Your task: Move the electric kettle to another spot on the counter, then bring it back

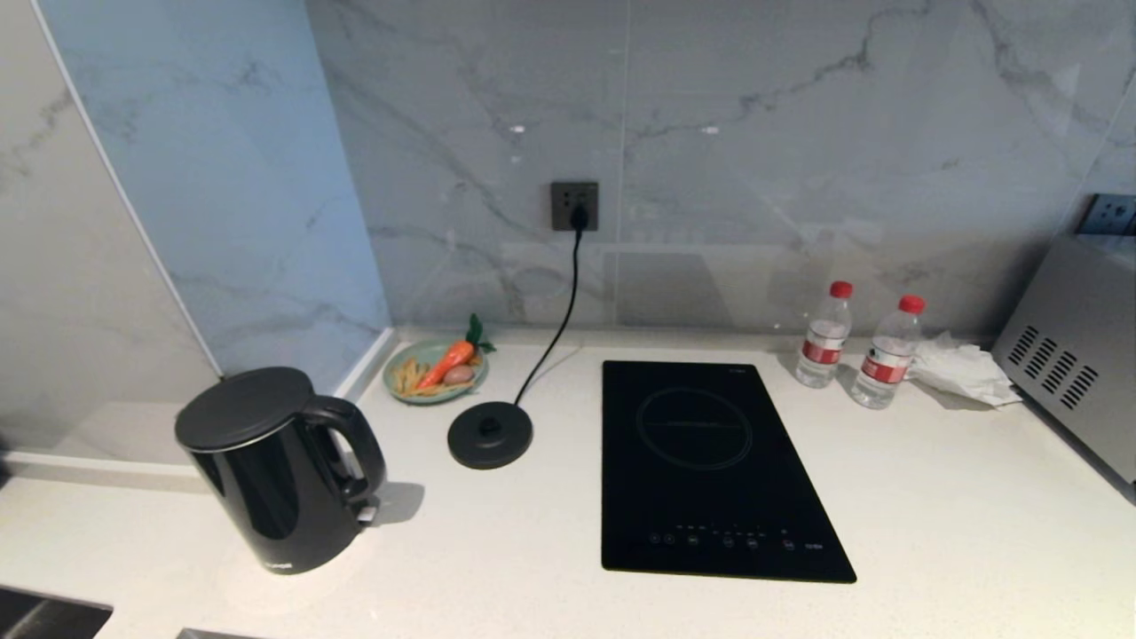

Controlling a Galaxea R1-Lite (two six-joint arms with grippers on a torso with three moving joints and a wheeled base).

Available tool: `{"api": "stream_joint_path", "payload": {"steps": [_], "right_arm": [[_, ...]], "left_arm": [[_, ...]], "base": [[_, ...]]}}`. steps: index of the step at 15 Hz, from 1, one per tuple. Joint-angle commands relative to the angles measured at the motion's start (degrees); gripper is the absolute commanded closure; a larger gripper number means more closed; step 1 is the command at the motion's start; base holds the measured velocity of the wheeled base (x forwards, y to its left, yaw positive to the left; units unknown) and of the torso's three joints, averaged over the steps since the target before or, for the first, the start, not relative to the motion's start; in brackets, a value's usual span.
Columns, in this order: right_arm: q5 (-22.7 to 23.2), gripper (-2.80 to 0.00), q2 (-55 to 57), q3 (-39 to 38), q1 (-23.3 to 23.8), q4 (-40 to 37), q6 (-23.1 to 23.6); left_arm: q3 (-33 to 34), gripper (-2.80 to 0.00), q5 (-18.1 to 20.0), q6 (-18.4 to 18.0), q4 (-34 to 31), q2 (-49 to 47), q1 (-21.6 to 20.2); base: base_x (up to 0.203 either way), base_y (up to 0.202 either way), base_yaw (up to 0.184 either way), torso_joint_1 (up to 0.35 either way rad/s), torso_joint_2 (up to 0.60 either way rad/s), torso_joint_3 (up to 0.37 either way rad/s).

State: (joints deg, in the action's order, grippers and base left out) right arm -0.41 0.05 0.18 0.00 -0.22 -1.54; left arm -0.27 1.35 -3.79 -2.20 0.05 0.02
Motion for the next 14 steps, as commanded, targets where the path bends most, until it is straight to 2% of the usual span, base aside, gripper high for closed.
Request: {"api": "stream_joint_path", "payload": {"steps": [1,14], "right_arm": [[-0.02,0.0,-0.05,-0.01,0.0,0.04,-0.05],[-0.02,0.0,-0.05,-0.01,0.0,0.04,-0.04]], "left_arm": [[-0.35,0.0,-0.03,-0.08,-0.88,-0.14,-0.02],[-0.35,0.0,-0.03,-0.08,-0.88,-0.14,0.06]], "base": [[0.0,0.0,0.0,0.0,0.0,0.0],[0.0,0.0,0.0,0.0,0.0,0.0]]}}
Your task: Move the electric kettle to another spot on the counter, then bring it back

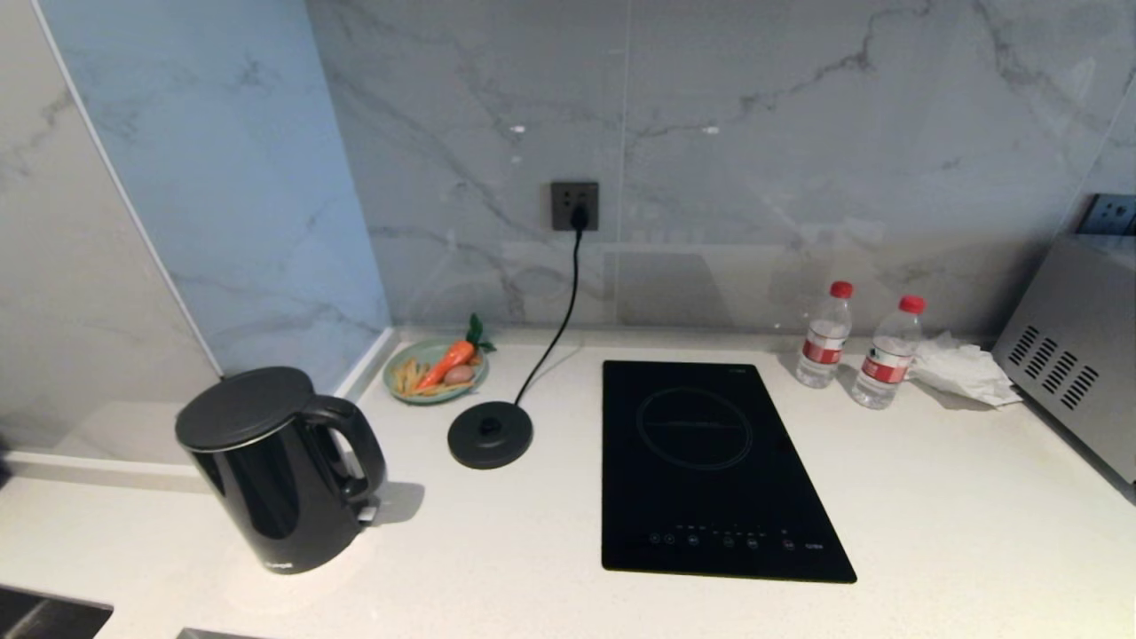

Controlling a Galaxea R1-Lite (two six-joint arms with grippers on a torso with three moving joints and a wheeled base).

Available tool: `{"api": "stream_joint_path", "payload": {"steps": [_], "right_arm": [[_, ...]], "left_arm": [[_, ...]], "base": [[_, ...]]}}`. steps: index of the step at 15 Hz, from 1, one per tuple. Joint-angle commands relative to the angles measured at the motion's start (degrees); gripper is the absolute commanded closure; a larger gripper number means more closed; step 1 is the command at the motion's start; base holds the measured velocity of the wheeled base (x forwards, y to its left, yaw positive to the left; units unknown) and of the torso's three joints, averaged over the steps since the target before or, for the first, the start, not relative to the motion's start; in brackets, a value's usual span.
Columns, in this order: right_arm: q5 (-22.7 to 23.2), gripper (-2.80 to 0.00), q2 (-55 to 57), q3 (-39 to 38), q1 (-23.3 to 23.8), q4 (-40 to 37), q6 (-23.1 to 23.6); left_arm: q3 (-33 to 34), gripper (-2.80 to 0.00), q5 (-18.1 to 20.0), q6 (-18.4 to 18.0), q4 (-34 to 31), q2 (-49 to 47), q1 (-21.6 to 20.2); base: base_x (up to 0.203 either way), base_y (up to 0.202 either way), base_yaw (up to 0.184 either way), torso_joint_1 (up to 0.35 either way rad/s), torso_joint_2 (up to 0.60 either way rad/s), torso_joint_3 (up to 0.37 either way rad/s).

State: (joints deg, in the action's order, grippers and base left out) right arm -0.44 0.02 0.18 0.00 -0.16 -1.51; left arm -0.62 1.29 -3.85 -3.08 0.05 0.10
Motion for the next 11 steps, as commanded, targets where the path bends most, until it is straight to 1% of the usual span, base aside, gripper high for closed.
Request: {"api": "stream_joint_path", "payload": {"steps": [1,11], "right_arm": [[0.0,0.0,-0.02,-0.01,0.0,-0.02,-0.07],[0.0,0.0,-0.02,-0.01,0.0,0.07,-0.07]], "left_arm": [[0.01,0.0,0.03,-0.01,0.0,-0.14,-0.01],[0.01,0.0,0.03,0.0,0.01,-0.14,-0.01]], "base": [[0.0,0.0,0.0,0.0,0.0,0.0],[0.0,0.0,0.0,0.0,0.0,0.0]]}}
